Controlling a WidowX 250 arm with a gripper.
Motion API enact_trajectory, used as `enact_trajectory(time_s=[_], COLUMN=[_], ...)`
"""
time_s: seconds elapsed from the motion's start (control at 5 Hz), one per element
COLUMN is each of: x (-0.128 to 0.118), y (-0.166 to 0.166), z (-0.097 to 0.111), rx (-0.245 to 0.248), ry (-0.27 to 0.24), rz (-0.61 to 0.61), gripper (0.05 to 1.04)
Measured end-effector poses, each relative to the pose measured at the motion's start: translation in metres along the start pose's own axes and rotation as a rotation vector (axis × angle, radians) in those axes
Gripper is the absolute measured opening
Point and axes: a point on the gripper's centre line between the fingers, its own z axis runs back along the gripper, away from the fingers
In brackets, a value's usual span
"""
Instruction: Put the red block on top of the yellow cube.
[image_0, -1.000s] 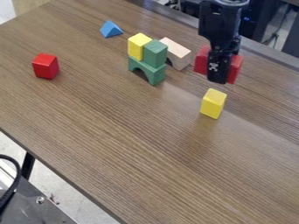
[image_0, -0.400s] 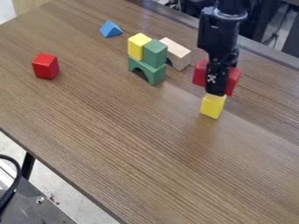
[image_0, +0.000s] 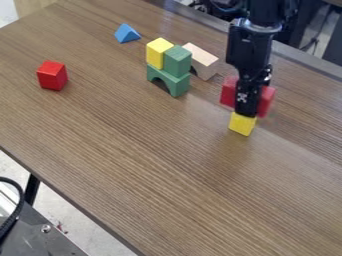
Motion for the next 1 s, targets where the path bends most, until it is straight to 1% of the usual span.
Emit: enact_trajectory(time_s=[0.2,0.4,0.6,0.8,1.0], x=[-0.0022,-0.0023,-0.0027,-0.0023,-0.0019], y=[0.0011,0.0013,0.0005,0.0003,0.0012], z=[-0.0036,-0.0037,-0.0013,-0.0015,-0.0015], rx=[0.005,0.004,0.005,0.006,0.012], ry=[-0.022,-0.028,-0.029,-0.033,-0.035], rz=[-0.025,-0.030,-0.034,-0.033,-0.034], gripper=[0.591,0.591,0.641,0.937,1.003])
